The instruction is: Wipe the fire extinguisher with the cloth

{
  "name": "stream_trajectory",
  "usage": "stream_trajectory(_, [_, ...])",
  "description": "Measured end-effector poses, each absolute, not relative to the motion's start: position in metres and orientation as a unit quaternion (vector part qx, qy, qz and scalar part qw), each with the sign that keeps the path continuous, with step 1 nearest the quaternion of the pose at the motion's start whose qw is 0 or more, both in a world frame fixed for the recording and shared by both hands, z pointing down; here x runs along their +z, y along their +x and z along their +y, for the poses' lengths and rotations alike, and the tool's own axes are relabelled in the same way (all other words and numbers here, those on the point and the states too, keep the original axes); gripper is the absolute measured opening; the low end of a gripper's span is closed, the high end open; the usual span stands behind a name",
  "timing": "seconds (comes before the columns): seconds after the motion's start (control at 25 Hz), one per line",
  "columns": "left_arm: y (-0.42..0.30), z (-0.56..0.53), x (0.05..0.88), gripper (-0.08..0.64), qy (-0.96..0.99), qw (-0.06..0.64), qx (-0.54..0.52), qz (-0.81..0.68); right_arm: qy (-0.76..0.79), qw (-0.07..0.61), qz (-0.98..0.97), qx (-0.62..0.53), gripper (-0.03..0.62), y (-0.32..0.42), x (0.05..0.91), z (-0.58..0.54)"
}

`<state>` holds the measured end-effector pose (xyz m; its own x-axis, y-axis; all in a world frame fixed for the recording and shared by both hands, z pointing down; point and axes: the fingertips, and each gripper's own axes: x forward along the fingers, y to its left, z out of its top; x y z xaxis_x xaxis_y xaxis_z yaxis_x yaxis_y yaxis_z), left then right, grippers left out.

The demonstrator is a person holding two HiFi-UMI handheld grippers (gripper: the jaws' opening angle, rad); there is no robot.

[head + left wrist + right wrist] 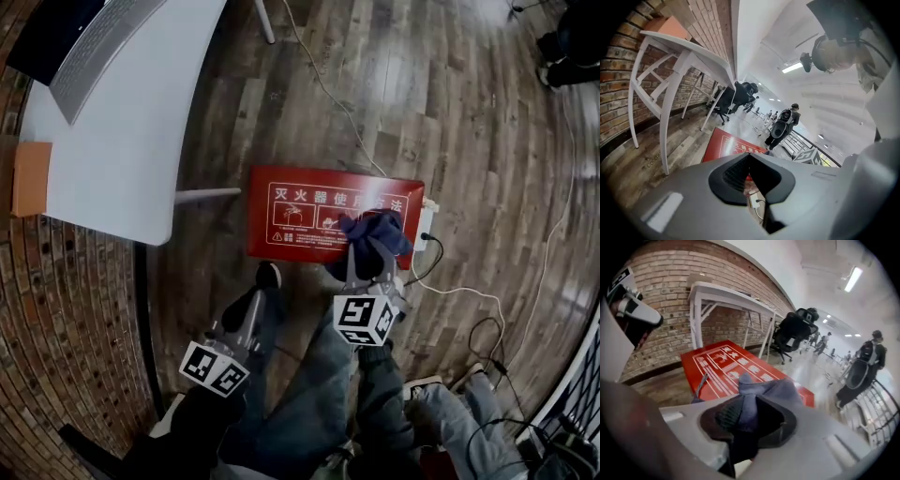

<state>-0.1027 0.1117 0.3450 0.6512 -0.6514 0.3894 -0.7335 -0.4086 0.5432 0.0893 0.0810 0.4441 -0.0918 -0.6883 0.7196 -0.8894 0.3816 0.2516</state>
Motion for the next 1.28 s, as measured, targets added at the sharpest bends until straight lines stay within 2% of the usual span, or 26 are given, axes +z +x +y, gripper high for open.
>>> stream_trajectory(0.2, [-0.108, 0.101, 0.339, -0.015, 0.815, 0.344, 0.039, -0.465, 0.413, 0.373, -0.824, 0.108, 0.089, -0.057, 0.442, 0.08])
stream_trajectory(0.32, [-0.116, 0.095, 0.336, -0.015, 0.81, 0.342, 0.023, -0.476, 0.374, 0.372, -0.846, 0.078, 0.089, -0.084, 0.44, 0.082])
stream_trajectory(0.44, [-0.122, 0.093, 0.338, -0.015, 0.81, 0.338, 0.022, -0.479, 0.393, 0.368, -0.84, 0.073, 0.089, -0.053, 0.443, 0.084])
stream_trajectory(0.68, [-0.118, 0.099, 0.349, -0.015, 0.811, 0.345, 0.031, -0.472, 0.475, 0.391, -0.781, 0.105, 0.089, 0.073, 0.445, 0.103])
stream_trajectory(0.8, [-0.112, 0.102, 0.351, -0.015, 0.814, 0.346, 0.028, -0.465, 0.505, 0.378, -0.767, 0.117, 0.091, 0.118, 0.444, 0.113])
stream_trajectory(0.96, [-0.108, 0.108, 0.355, -0.015, 0.814, 0.353, 0.024, -0.46, 0.515, 0.363, -0.769, 0.108, 0.092, 0.12, 0.433, 0.115])
stream_trajectory(1.08, [-0.107, 0.113, 0.356, -0.015, 0.813, 0.356, 0.02, -0.46, 0.522, 0.328, -0.779, 0.114, 0.128, 0.11, 0.413, 0.11])
stream_trajectory(1.2, [-0.111, 0.115, 0.357, -0.015, 0.811, 0.358, 0.012, -0.463, 0.533, 0.325, -0.771, 0.126, 0.163, 0.112, 0.402, 0.112])
stream_trajectory(1.28, [-0.114, 0.116, 0.361, -0.015, 0.809, 0.36, 0.006, -0.464, 0.544, 0.332, -0.758, 0.137, 0.209, 0.121, 0.405, 0.117])
